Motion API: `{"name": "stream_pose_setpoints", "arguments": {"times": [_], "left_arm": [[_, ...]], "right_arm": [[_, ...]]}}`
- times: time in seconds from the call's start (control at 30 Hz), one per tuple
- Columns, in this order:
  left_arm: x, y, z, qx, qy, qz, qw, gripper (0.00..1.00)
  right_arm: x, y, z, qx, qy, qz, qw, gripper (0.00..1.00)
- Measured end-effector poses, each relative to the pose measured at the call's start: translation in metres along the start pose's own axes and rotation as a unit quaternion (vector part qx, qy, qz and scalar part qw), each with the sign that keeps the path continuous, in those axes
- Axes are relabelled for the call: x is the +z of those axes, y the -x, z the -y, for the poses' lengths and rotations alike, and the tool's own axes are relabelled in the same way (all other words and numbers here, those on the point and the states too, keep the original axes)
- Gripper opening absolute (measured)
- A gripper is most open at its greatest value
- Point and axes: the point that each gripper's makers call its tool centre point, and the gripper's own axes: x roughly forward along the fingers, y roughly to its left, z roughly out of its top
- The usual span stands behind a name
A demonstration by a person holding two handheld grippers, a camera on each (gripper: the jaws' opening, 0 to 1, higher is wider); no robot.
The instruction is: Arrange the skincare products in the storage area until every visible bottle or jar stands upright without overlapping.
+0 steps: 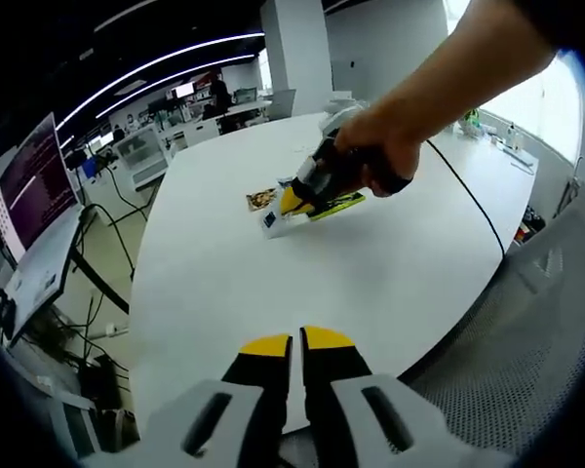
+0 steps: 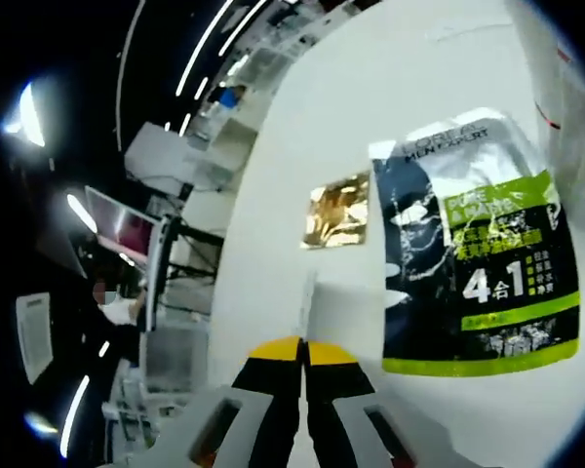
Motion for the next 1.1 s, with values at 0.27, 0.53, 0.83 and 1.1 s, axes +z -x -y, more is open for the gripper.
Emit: {"name": "stream_pose_setpoints", "arguments": {"times": [0.27, 0.53, 0.83, 1.1], "left_arm": [[-0.001, 0.0, 0.0, 0.001, 0.0, -0.003, 1.0, 0.0], [-0.001, 0.0, 0.0, 0.001, -0.002, -0.006, 1.0, 0.0], [-0.002, -0.001, 0.0, 0.001, -0.003, -0.007, 1.0, 0.0], [-0.002, 0.0, -0.001, 0.001, -0.005, -0.006, 1.0, 0.0]], "right_arm": [[0.005, 0.0, 0.011, -0.037, 0.028, -0.003, 0.9989, 0.0], [0.005, 0.002, 0.018, -0.058, 0.056, -0.007, 0.9967, 0.04], [0.011, 0.007, 0.017, -0.069, 0.073, 0.006, 0.995, 0.15], [0.02, 0.014, 0.011, -0.085, 0.109, 0.028, 0.99, 0.15]]}}
